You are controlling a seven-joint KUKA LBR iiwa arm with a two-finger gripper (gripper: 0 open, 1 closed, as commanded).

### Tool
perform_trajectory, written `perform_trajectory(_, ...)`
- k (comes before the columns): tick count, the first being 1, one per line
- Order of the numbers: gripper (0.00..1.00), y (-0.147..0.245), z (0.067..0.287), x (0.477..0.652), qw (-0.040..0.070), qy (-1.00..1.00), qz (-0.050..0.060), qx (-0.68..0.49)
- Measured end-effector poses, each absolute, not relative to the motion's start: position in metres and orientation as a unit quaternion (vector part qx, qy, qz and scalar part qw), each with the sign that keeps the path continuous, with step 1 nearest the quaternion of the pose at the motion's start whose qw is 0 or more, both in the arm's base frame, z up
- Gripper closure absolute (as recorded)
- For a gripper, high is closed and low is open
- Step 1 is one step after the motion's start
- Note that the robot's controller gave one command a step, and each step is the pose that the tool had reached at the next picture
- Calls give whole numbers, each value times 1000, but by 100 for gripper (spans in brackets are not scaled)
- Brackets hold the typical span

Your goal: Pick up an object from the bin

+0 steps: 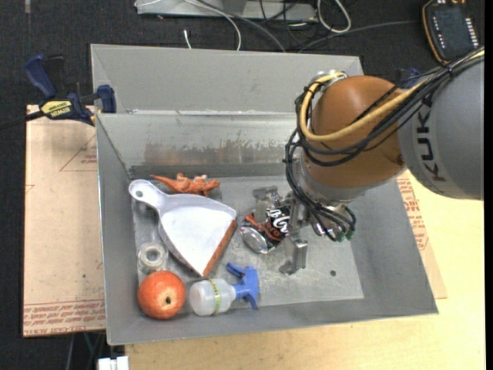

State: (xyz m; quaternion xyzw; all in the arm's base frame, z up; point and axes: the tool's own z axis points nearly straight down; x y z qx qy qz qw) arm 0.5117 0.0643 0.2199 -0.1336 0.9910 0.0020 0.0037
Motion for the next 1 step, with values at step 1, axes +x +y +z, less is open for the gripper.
perform_trajectory(1, 0, 64, 225, 514, 6, 992, 2, -125)
